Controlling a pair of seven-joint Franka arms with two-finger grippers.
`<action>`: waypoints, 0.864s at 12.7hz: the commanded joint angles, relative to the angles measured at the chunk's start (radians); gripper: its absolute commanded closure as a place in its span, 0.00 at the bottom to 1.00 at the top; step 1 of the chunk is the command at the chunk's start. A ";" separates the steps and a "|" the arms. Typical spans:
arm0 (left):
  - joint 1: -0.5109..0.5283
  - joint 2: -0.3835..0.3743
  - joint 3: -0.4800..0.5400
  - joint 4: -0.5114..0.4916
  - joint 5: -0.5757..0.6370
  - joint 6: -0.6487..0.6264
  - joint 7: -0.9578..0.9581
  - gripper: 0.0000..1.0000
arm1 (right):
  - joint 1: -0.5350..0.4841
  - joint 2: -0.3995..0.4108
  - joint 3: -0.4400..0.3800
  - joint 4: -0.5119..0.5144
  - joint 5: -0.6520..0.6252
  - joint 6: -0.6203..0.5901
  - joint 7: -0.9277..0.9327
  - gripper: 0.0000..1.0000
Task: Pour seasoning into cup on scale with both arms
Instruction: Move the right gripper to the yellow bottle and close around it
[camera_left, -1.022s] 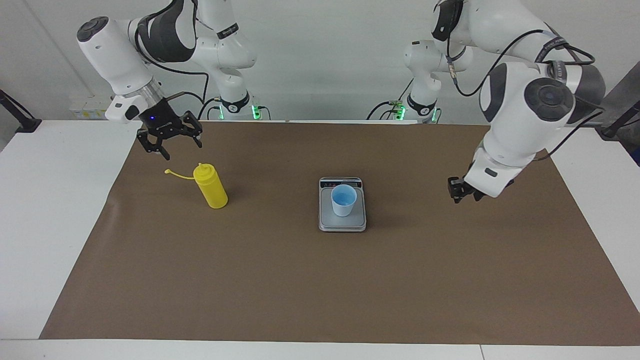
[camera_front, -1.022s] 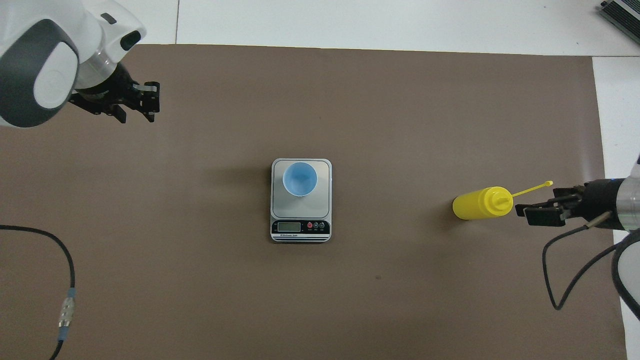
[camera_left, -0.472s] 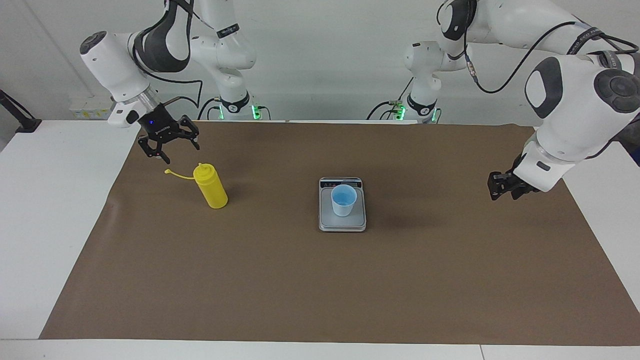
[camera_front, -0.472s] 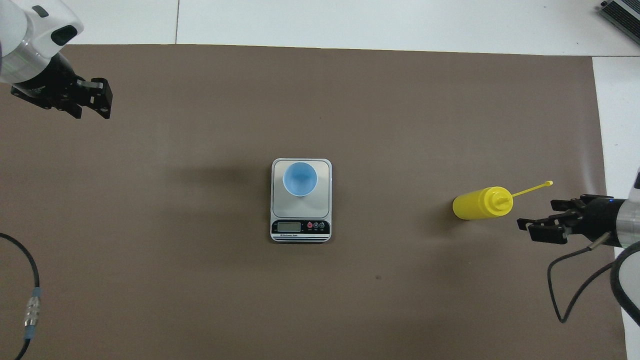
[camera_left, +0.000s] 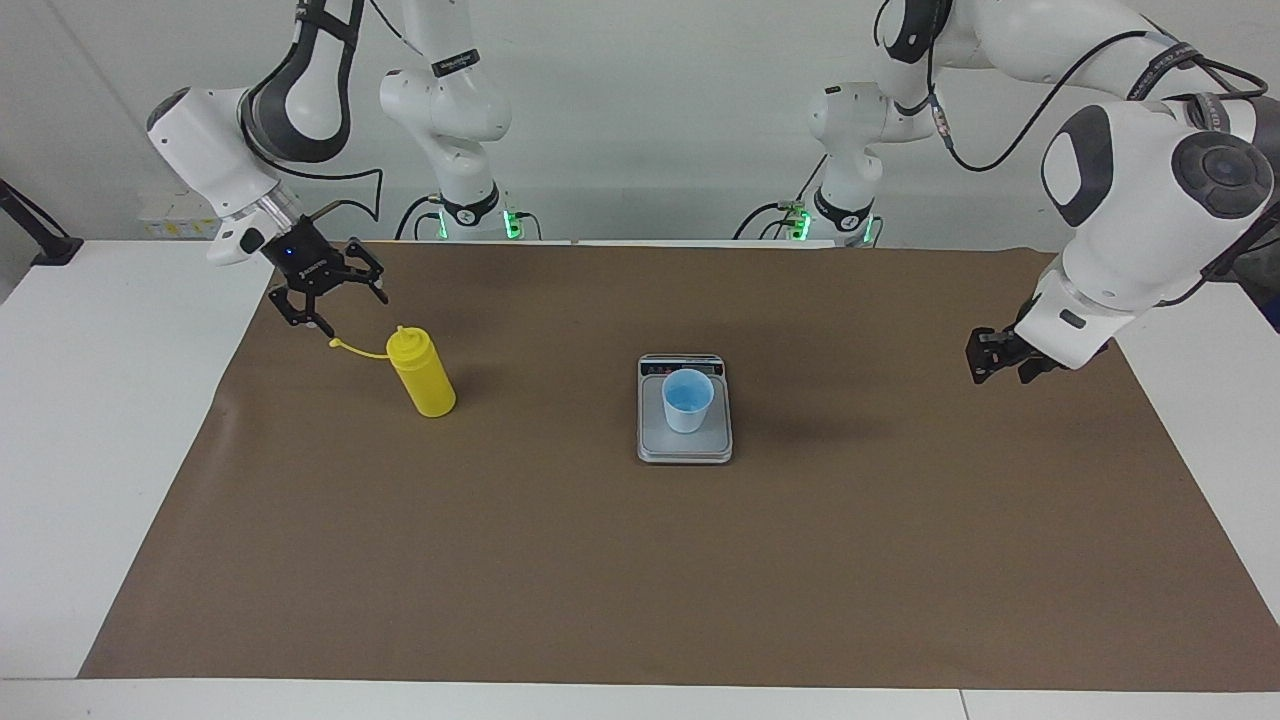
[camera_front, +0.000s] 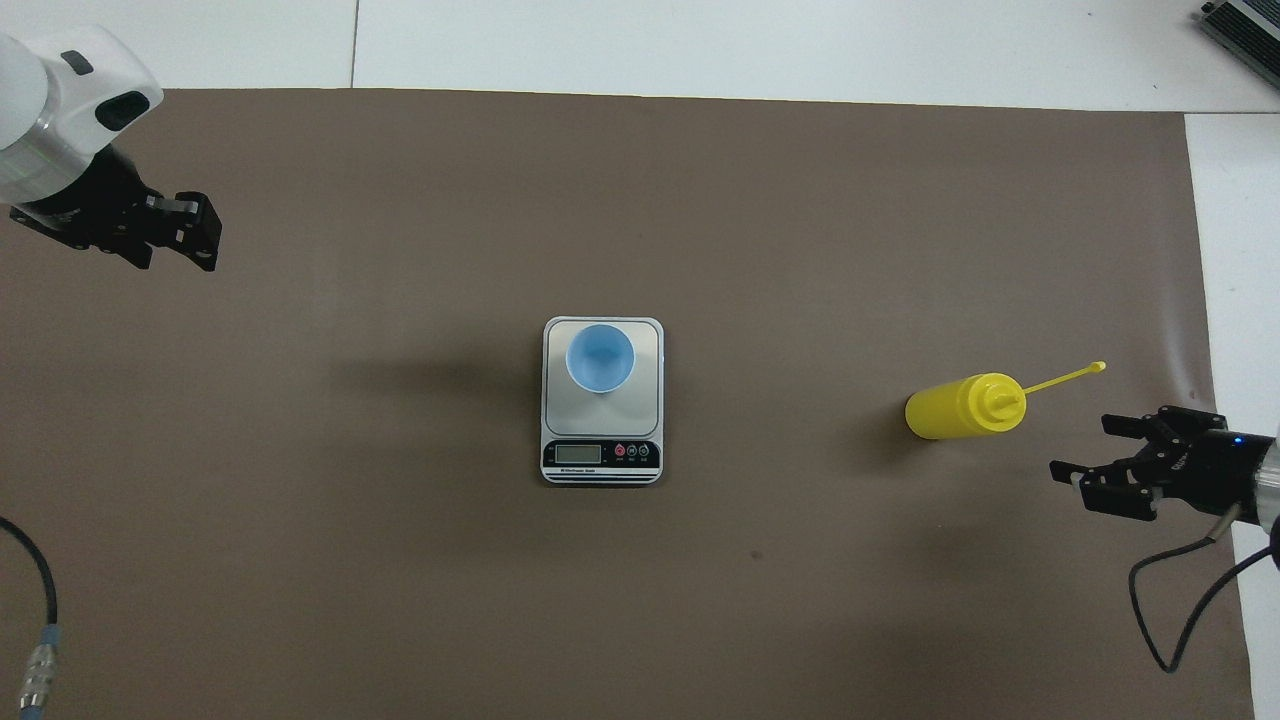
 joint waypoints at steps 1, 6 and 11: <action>0.006 -0.153 0.004 -0.204 -0.013 0.085 0.002 0.40 | -0.052 0.076 0.007 -0.006 0.139 0.021 -0.234 0.00; 0.020 -0.309 0.004 -0.389 -0.014 0.148 0.002 0.39 | -0.055 0.147 0.007 -0.006 0.331 0.017 -0.492 0.00; 0.020 -0.356 0.004 -0.415 -0.014 0.135 0.003 0.30 | -0.020 0.204 0.008 -0.006 0.453 -0.008 -0.779 0.00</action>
